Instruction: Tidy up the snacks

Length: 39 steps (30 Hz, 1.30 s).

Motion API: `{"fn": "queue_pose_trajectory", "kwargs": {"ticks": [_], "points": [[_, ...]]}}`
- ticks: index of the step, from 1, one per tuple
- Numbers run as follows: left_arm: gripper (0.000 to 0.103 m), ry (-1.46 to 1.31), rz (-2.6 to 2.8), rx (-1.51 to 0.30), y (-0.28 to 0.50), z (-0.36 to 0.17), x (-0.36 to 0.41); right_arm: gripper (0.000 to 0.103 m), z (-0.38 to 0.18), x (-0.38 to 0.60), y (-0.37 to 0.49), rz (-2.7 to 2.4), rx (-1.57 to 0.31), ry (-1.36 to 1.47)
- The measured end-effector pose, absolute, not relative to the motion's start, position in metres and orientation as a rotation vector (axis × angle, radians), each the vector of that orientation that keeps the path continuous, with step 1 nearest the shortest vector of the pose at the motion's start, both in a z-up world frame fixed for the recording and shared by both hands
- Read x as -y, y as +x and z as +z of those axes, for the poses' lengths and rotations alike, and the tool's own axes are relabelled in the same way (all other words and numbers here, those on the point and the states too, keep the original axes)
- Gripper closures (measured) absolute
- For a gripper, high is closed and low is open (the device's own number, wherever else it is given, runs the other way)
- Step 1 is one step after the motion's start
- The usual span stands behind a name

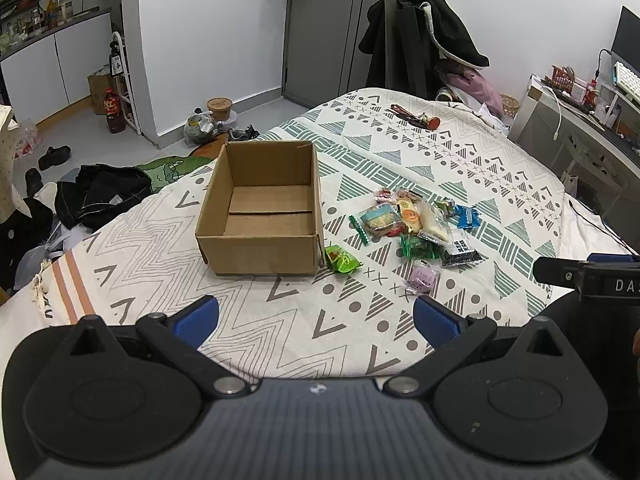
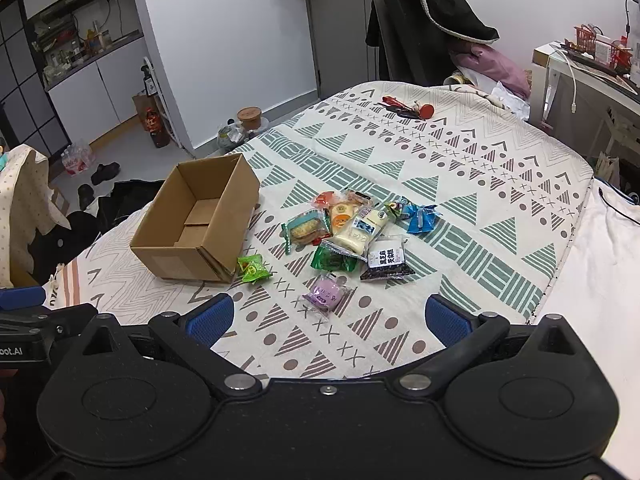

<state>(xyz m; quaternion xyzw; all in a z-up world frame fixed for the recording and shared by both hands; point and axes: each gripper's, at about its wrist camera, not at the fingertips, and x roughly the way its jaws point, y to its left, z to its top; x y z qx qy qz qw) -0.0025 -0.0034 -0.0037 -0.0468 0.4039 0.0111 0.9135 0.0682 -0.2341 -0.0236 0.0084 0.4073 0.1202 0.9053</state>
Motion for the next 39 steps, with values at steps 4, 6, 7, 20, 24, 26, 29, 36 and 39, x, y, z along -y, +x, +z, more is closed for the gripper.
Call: {"fn": "queue_pose_trajectory", "kwargs": {"ticks": [4, 6, 7, 20, 24, 26, 29, 36, 39], "points": [[0.000, -0.101, 0.023, -0.832, -0.001, -0.002, 0.003, 0.000, -0.023, 0.234, 0.070, 0.254, -0.842, 0.015], [0.000, -0.103, 0.024, -0.832, 0.000, 0.000, 0.003, 0.000, -0.023, 0.234, 0.071, 0.254, -0.844, 0.014], [0.000, -0.104, 0.024, -0.833, 0.001, 0.002, 0.003, 0.000, -0.023, 0.235, 0.071, 0.254, -0.846, 0.015], [0.000, -0.102, 0.022, -0.837, 0.012, 0.010, 0.011, 0.000, -0.022, 0.243, 0.081, 0.266, -0.843, 0.020], [0.000, -0.101, 0.025, -0.843, 0.017, 0.008, 0.014, 0.000, -0.024, 0.247, 0.086, 0.266, -0.851, 0.027], [0.000, -0.102, 0.024, -0.845, 0.020, 0.007, 0.015, 0.000, -0.026, 0.249, 0.088, 0.265, -0.856, 0.027], [0.000, -0.103, 0.018, -0.844, 0.024, 0.006, 0.016, 0.000, -0.029, 0.250, 0.093, 0.268, -0.865, 0.030], [0.000, -0.113, -0.009, -0.849, 0.036, 0.000, 0.022, 0.000, -0.038, 0.258, 0.110, 0.266, -0.895, 0.063], [0.000, -0.120, -0.008, -0.860, 0.045, -0.003, 0.023, 0.000, -0.043, 0.259, 0.117, 0.258, -0.901, 0.052]]}}
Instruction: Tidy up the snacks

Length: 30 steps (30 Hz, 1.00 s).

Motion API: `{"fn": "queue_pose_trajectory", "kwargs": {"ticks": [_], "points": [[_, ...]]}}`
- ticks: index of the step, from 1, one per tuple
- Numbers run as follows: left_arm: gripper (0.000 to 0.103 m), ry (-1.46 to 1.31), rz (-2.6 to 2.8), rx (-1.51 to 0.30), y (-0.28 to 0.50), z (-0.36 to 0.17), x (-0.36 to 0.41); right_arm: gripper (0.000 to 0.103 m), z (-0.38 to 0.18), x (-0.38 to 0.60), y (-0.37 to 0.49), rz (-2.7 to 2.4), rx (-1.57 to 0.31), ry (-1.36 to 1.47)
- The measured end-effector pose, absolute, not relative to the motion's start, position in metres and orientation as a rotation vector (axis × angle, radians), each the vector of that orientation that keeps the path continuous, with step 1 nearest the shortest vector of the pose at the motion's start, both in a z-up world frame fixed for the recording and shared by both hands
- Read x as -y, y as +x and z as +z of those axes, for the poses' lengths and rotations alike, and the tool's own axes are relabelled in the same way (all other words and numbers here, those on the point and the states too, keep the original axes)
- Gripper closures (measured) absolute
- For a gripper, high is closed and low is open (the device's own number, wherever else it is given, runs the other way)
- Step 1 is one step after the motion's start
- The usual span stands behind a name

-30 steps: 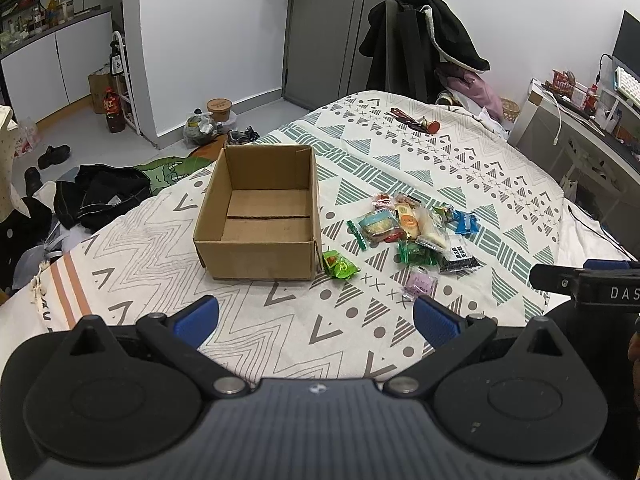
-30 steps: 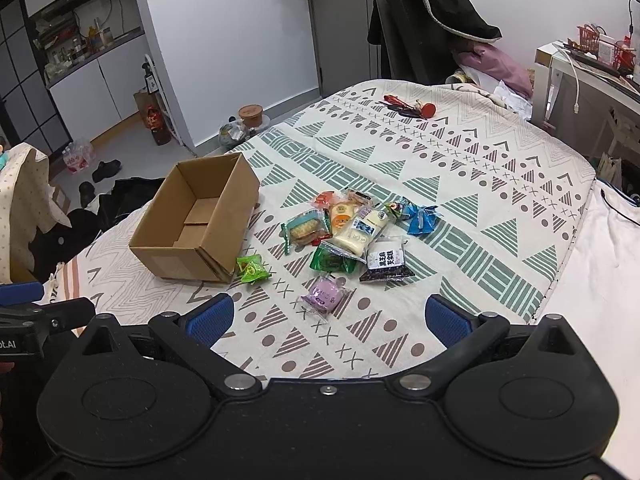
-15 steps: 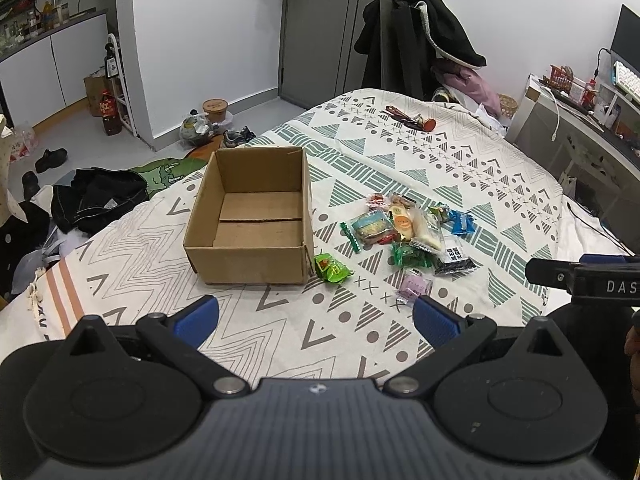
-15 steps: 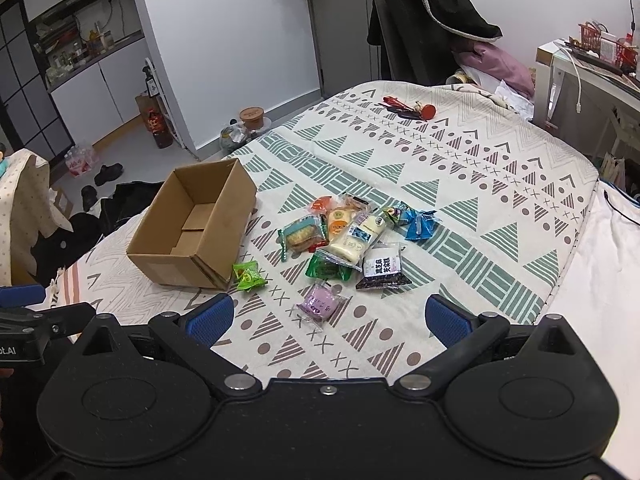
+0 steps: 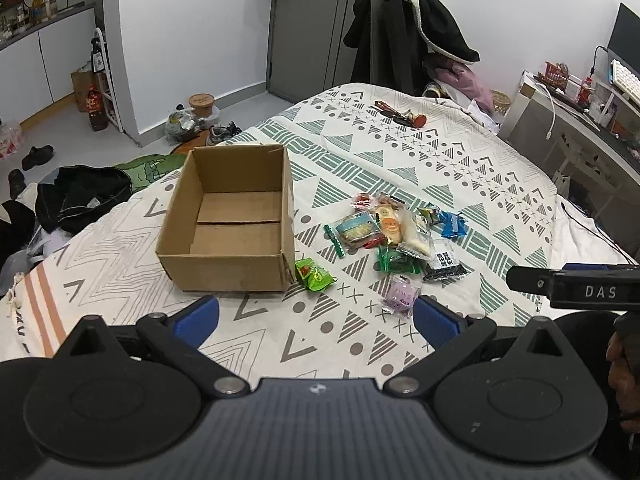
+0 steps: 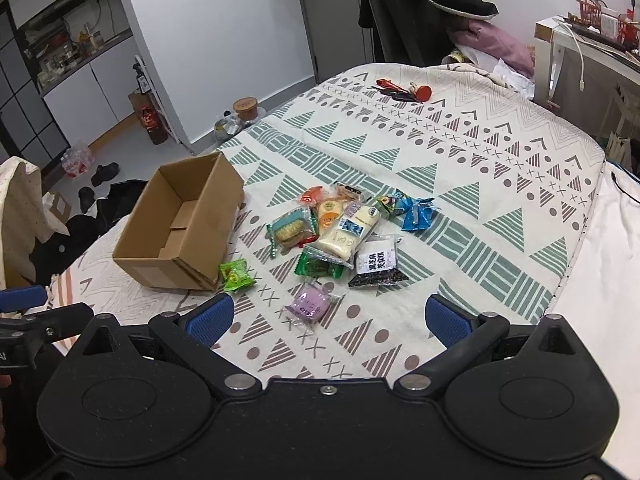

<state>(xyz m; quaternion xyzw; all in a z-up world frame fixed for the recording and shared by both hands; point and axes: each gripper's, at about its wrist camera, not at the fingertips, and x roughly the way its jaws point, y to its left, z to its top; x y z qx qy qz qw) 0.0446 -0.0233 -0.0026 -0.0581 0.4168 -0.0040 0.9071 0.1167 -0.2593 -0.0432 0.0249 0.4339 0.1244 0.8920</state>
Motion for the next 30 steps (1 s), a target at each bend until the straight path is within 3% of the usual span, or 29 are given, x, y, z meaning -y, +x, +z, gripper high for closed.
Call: {"fn": "queue_pose_trajectory", "kwargs": {"ticks": [9, 23, 30], "points": [[0.002, -0.185, 0.011, -0.889, 0.072, -0.017, 0.025, 0.001, -0.060, 0.266, 0.141, 0.277, -0.951, 0.085], [0.008, -0.328, 0.098, -0.901, 0.112, -0.053, 0.030, 0.015, -0.096, 0.264, 0.178, 0.298, -1.068, 0.157], [0.016, -0.363, 0.141, -0.914, 0.127, -0.075, 0.034, 0.019, -0.114, 0.263, 0.192, 0.286, -1.110, 0.205]]}}
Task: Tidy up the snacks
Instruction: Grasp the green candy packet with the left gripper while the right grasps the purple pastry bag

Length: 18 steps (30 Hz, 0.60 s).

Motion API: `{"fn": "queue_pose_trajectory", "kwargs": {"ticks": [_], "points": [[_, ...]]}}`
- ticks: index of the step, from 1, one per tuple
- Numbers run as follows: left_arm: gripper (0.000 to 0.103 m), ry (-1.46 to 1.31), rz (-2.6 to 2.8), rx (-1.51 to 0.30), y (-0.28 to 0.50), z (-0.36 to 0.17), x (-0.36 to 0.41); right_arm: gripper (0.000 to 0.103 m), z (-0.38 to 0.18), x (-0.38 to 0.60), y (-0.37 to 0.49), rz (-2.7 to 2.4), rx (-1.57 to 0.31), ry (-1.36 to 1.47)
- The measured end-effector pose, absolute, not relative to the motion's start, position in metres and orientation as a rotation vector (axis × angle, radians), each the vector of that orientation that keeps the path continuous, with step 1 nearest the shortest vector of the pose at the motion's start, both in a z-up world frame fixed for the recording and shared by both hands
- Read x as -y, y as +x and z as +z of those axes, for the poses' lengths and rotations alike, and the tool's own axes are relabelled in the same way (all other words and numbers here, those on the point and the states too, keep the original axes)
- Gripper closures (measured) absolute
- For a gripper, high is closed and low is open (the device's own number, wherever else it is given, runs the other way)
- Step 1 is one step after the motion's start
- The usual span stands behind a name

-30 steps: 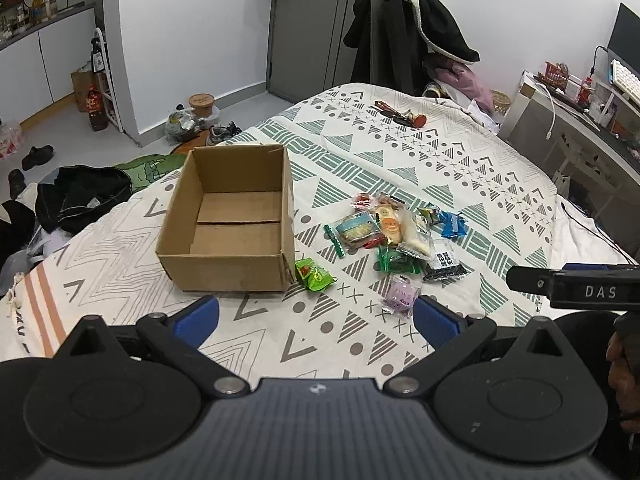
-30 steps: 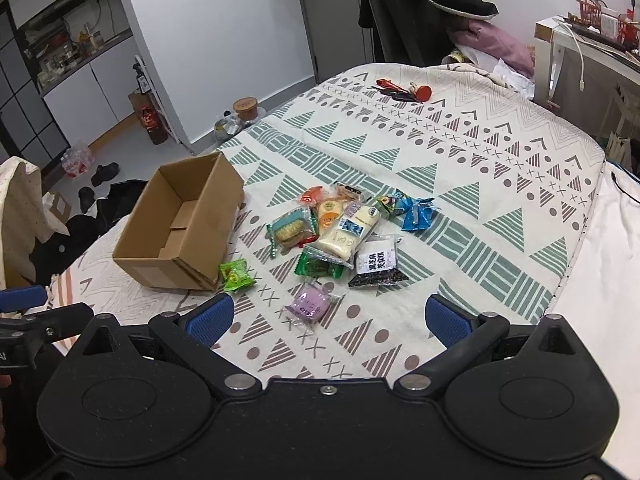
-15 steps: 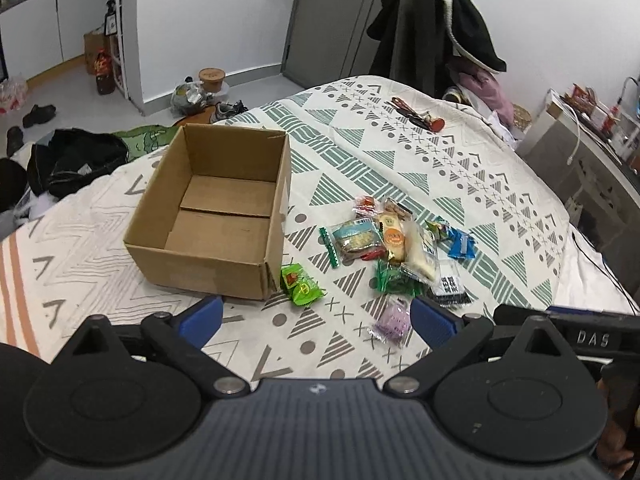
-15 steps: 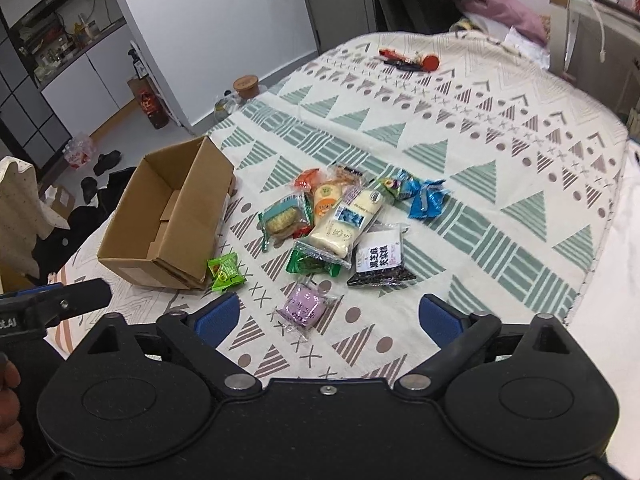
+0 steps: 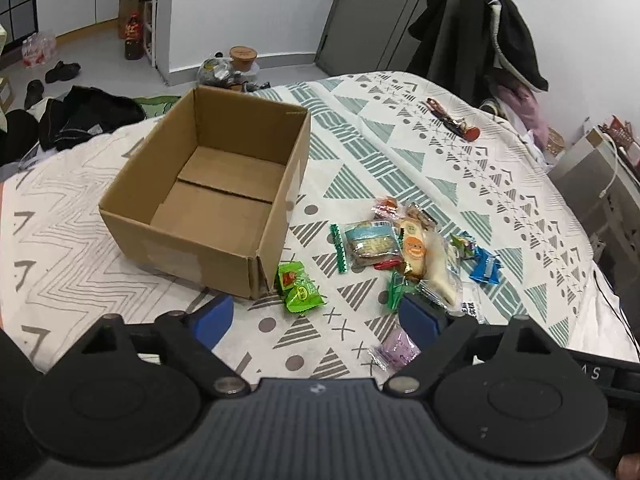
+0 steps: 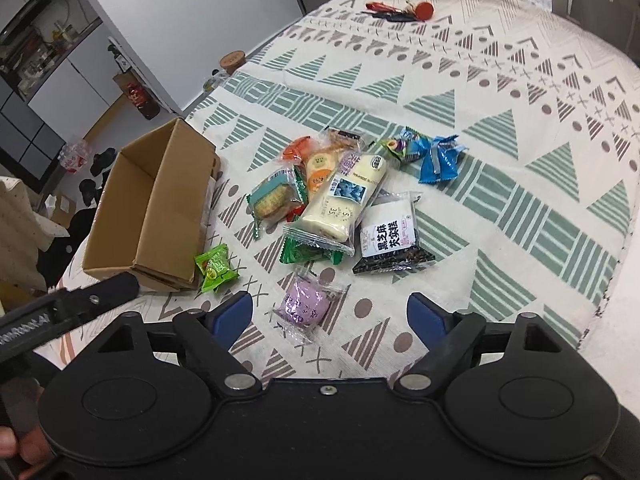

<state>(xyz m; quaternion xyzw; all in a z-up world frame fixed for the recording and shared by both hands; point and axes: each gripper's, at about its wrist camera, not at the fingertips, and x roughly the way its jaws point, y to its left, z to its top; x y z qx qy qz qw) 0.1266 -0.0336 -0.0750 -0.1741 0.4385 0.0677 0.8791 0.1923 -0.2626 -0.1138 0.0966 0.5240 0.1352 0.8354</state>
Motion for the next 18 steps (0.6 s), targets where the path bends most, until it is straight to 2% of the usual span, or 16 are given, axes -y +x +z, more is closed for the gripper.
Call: {"fn": "queue_pose_trajectory", "kwargs": {"ticks": [18], "points": [[0.028, -0.447, 0.210, -0.967, 0.167, -0.132, 0.040, 0.035, -0.169, 0.242, 0.223, 0.202, -1.248, 0.297]]}}
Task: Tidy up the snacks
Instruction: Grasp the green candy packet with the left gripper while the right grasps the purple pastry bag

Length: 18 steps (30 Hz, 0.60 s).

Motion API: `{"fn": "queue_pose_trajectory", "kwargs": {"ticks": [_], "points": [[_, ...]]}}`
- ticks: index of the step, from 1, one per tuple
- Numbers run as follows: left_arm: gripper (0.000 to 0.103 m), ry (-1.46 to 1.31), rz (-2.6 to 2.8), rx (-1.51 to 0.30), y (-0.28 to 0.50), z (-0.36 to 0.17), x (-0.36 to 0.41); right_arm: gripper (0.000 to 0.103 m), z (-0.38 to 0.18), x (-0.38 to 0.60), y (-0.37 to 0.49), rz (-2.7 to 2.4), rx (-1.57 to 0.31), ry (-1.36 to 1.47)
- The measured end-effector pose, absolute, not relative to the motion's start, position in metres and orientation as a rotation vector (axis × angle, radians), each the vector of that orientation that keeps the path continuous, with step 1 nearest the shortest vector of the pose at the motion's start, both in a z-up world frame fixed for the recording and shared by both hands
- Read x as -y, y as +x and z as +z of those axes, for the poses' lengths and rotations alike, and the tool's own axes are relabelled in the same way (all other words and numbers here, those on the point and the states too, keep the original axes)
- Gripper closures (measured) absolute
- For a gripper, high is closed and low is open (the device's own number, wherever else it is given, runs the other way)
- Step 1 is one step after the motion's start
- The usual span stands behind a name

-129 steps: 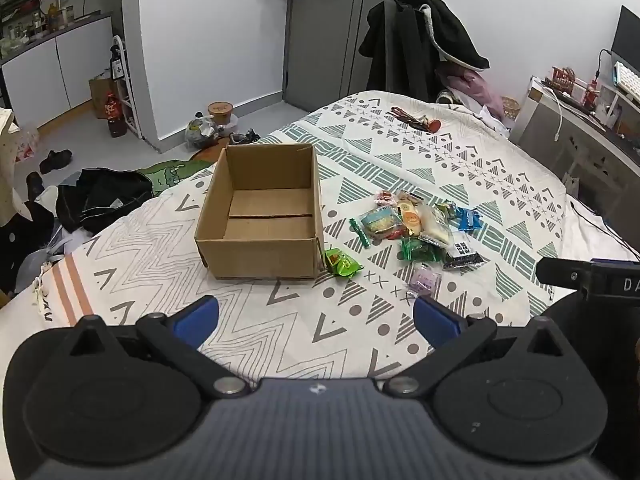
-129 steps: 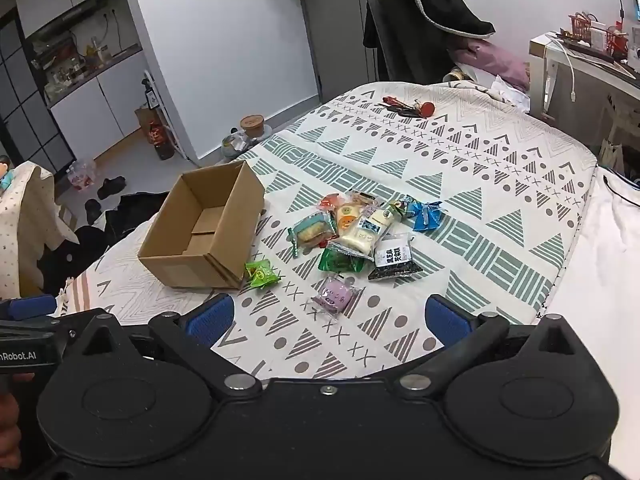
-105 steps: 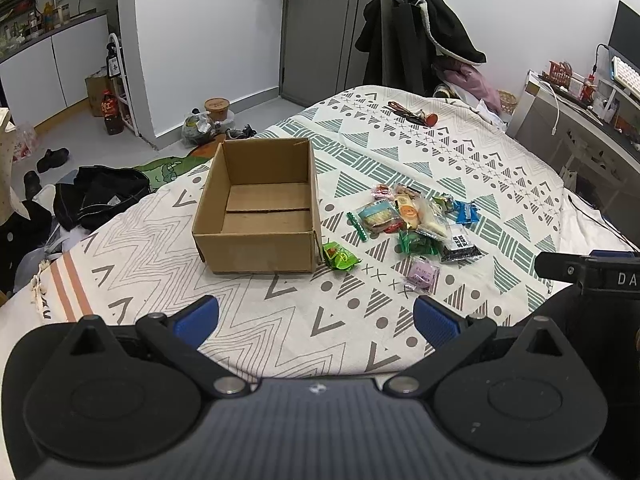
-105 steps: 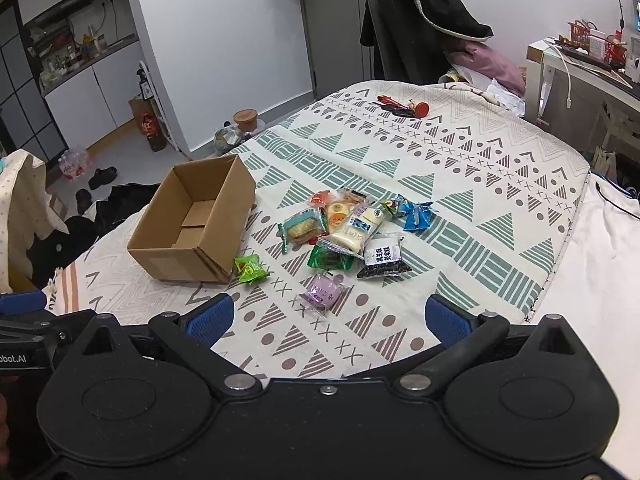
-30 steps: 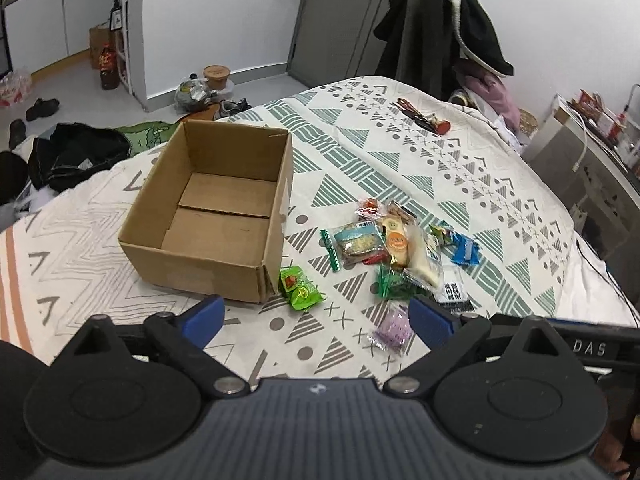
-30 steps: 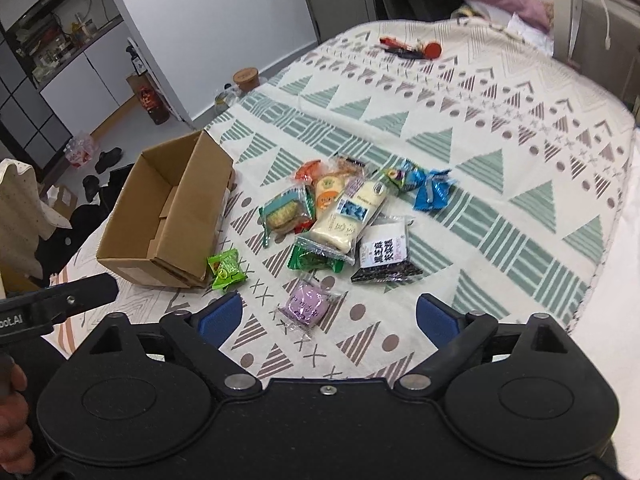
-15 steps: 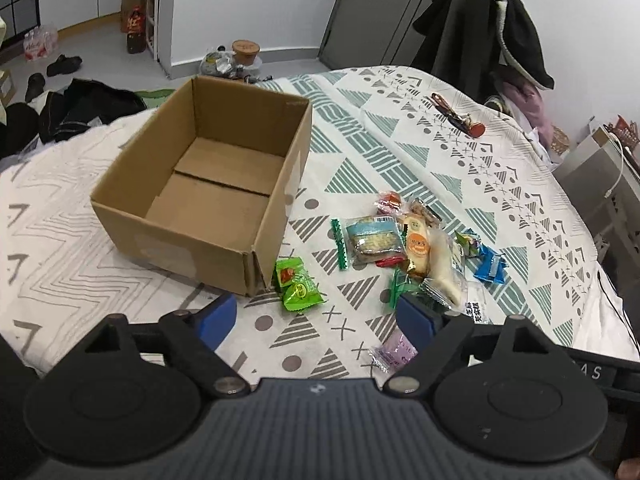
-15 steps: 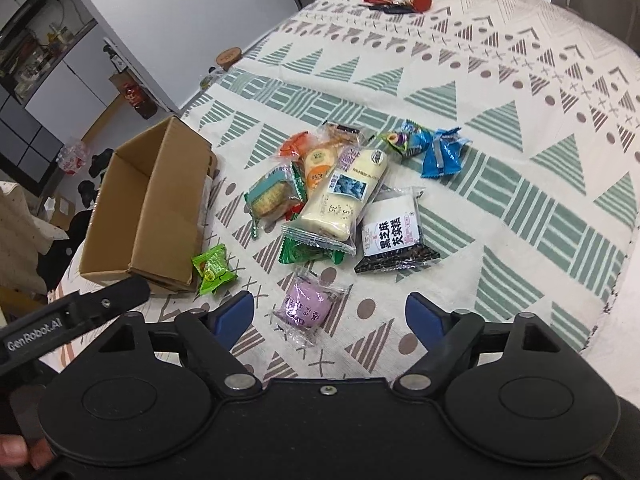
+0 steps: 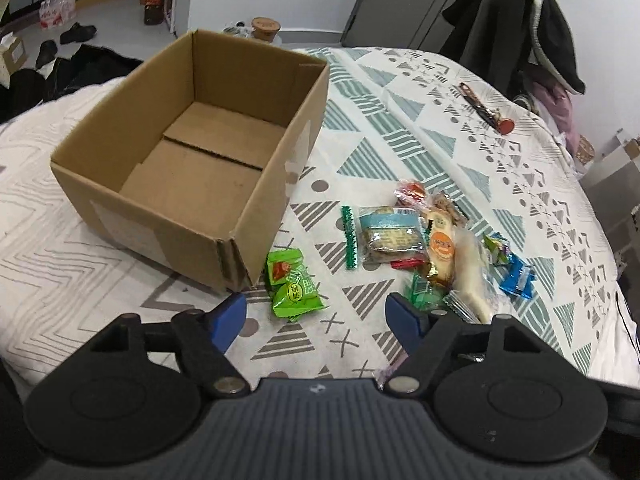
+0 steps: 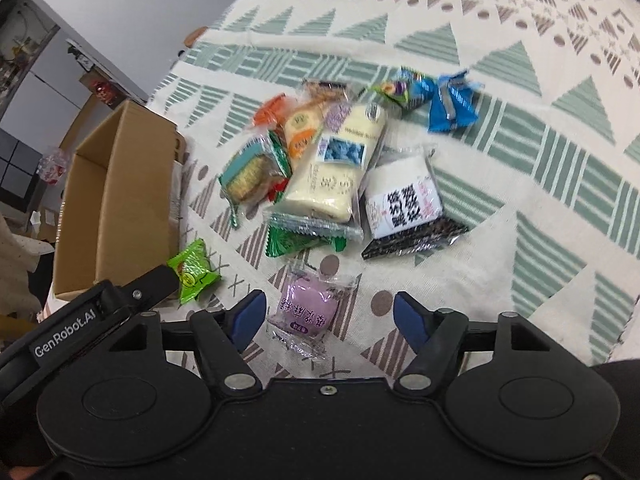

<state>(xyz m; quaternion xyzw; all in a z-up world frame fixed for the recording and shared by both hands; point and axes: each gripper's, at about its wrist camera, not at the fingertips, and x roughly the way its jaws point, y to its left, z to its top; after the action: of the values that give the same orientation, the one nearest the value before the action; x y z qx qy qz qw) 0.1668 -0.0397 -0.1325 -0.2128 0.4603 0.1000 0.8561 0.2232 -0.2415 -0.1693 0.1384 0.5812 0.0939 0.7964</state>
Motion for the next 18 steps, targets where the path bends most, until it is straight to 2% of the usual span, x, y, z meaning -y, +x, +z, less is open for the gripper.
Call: {"fn": "queue_pose_trajectory", "kwargs": {"ticks": [12, 14, 15, 16, 18], "points": [[0.030, -0.515, 0.293, -0.971, 0.179, -0.163, 0.036, 0.039, -0.201, 0.223, 0.233, 0.161, -1.310, 0.302], [0.030, -0.515, 0.315, -0.962, 0.180, -0.168, 0.038, 0.044, -0.204, 0.222, 0.235, 0.150, -1.307, 0.296], [0.032, -0.512, 0.324, -0.961, 0.180, -0.169, 0.039, 0.050, -0.204, 0.222, 0.235, 0.141, -1.304, 0.293], [0.034, -0.506, 0.335, -0.960, 0.181, -0.171, 0.040, 0.066, -0.203, 0.223, 0.235, 0.138, -1.300, 0.293], [0.035, -0.503, 0.361, -0.948, 0.181, -0.174, 0.041, 0.068, -0.204, 0.228, 0.235, 0.134, -1.304, 0.315]]}}
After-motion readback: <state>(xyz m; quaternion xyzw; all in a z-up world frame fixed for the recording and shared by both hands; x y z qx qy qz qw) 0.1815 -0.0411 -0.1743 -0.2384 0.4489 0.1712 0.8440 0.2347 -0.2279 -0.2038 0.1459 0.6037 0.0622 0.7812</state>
